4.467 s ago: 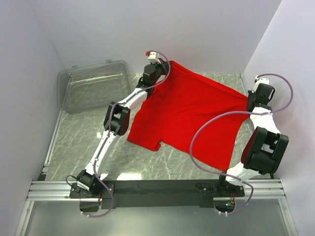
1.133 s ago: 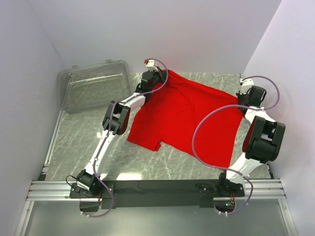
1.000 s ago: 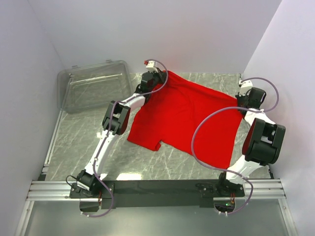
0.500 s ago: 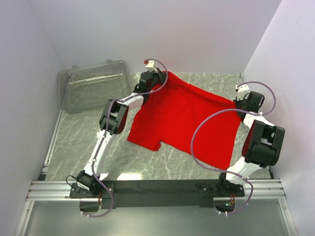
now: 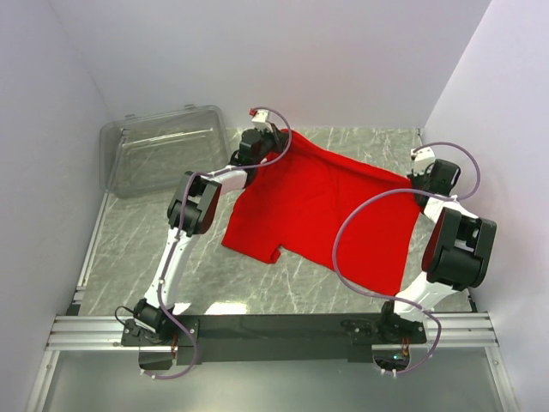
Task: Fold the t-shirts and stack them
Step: Fold the tshirt
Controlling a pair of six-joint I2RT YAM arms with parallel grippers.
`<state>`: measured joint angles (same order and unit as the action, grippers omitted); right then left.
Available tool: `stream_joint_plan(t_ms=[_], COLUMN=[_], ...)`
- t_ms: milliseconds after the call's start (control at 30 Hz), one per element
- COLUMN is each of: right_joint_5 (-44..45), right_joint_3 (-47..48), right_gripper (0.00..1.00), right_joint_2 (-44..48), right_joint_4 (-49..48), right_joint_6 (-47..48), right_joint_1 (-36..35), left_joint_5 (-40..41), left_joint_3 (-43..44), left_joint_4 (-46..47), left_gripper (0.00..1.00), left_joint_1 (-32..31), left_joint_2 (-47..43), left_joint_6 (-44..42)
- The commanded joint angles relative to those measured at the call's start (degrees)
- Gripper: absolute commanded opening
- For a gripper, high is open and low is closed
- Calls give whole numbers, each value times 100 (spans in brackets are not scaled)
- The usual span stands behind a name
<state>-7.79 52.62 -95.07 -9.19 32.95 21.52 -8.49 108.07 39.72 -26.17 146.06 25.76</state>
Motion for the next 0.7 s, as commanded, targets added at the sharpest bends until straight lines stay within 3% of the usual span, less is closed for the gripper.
stream_joint_plan(t_ms=[0, 667], right_joint_5=[50, 190], right_joint_3=[169, 196], right_gripper=[0, 5], right_joint_2=[6, -100], right_joint_4=[-30, 207], right_joint_6=[133, 308], right_joint_1=[2, 2], left_joint_5=[-153, -293], left_joint_3=[-84, -963], left_joint_4=[343, 598], left_gripper=[1, 1], left_joint_1=[16, -2], left_joint_2=[-552, -1018], left_joint_6=[-150, -220])
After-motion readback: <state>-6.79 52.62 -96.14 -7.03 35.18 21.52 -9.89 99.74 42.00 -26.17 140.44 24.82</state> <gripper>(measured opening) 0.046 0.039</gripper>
